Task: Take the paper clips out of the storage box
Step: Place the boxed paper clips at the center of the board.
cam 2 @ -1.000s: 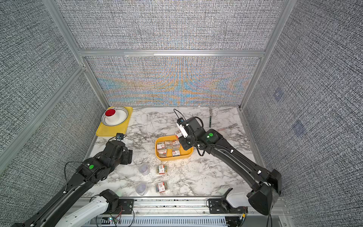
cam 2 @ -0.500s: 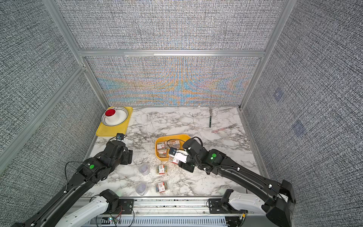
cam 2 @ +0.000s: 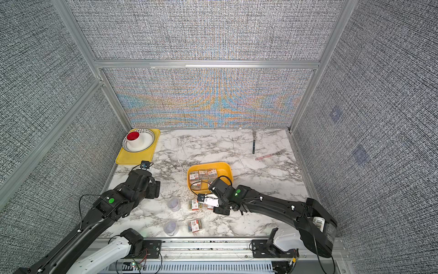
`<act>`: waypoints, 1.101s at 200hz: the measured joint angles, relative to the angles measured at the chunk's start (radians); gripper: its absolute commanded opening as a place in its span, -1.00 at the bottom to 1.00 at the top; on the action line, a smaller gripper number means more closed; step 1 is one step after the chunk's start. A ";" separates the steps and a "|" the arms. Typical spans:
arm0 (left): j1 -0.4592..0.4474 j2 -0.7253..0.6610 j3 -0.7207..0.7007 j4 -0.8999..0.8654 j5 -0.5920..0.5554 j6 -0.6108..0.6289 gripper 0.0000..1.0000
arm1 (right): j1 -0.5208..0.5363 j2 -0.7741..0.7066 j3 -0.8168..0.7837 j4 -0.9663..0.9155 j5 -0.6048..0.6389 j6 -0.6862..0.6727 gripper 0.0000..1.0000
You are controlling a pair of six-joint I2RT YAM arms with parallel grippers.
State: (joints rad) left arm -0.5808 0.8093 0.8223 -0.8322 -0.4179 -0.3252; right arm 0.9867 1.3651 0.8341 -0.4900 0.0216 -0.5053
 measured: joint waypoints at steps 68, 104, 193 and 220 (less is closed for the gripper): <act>0.001 -0.001 0.000 0.000 0.002 0.000 0.62 | -0.037 0.070 -0.024 0.035 0.022 -0.071 -0.30; 0.001 0.000 0.000 0.001 0.002 0.003 0.62 | -0.060 0.089 -0.055 0.047 0.028 -0.093 -0.30; 0.008 0.006 0.000 0.015 0.009 0.003 0.62 | -0.064 0.127 -0.050 0.079 0.032 -0.099 -0.23; 0.008 0.006 0.000 0.016 0.010 0.004 0.63 | -0.064 0.135 -0.045 0.087 0.032 -0.103 -0.18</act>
State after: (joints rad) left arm -0.5728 0.8158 0.8223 -0.8165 -0.4084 -0.3214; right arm 0.9230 1.5002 0.7891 -0.4034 0.0540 -0.6086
